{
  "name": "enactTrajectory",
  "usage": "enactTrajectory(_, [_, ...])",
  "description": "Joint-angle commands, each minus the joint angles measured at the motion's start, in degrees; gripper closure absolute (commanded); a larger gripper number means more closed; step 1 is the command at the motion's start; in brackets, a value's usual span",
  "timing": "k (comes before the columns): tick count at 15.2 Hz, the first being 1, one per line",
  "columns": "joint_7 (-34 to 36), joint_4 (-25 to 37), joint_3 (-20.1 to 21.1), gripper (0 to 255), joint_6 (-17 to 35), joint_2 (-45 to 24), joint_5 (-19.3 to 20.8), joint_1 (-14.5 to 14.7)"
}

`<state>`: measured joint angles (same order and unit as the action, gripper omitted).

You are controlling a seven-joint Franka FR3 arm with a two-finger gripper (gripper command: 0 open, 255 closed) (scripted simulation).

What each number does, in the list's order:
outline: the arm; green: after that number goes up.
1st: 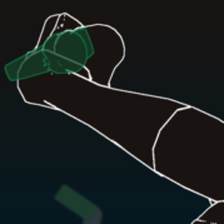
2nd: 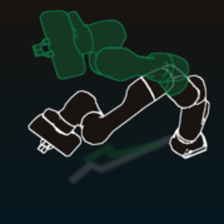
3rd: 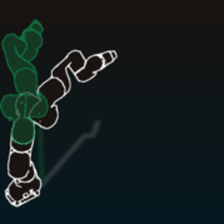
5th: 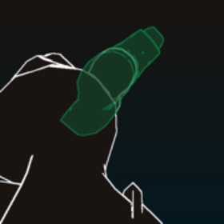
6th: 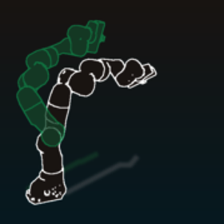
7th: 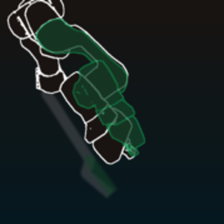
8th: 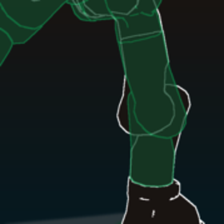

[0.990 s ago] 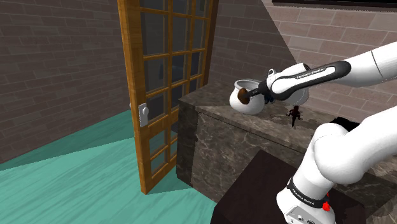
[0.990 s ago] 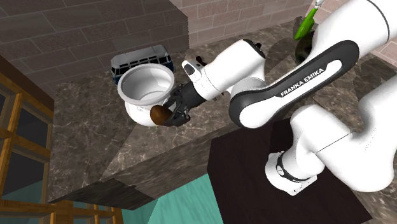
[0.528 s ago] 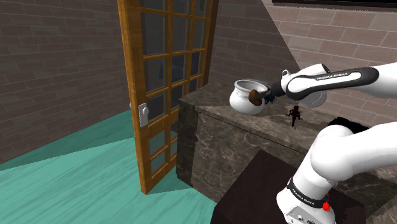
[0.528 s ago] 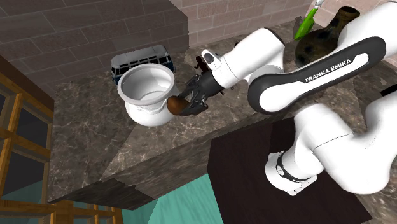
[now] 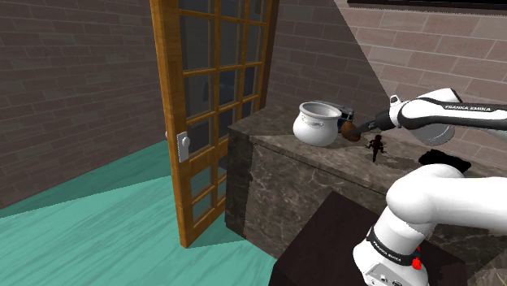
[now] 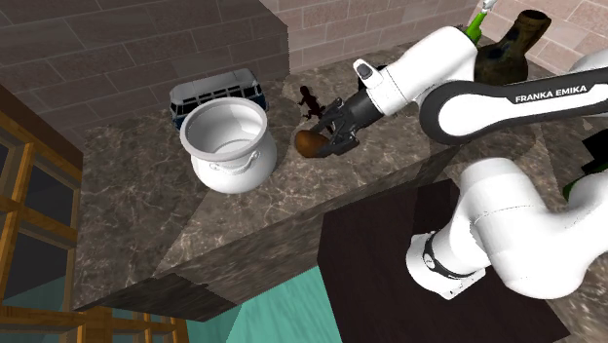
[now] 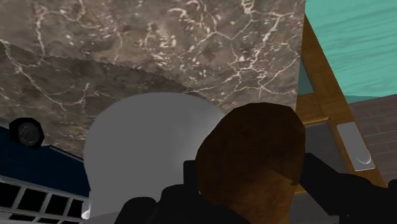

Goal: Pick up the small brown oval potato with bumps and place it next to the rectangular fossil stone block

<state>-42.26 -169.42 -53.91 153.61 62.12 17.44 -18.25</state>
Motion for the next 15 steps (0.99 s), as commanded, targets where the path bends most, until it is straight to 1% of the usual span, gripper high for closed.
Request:
enactTrajectory(1, [-2.79,0.64,-1.42,255,-4.73,3.01,0.62,-3.28])
enactTrajectory(5, [-8.51,2.81,-4.81,255,-13.24,7.46,1.64,-9.13])
enactTrajectory(8, [-12.57,5.42,-7.33,255,-19.07,9.6,2.22,-12.48])
enactTrajectory(11, [-16.4,8.77,-9.76,255,-24.38,10.88,2.7,-14.86])
enactTrajectory(15, [-21.12,14.22,-12.85,255,-30.74,11.65,3.25,-16.62])
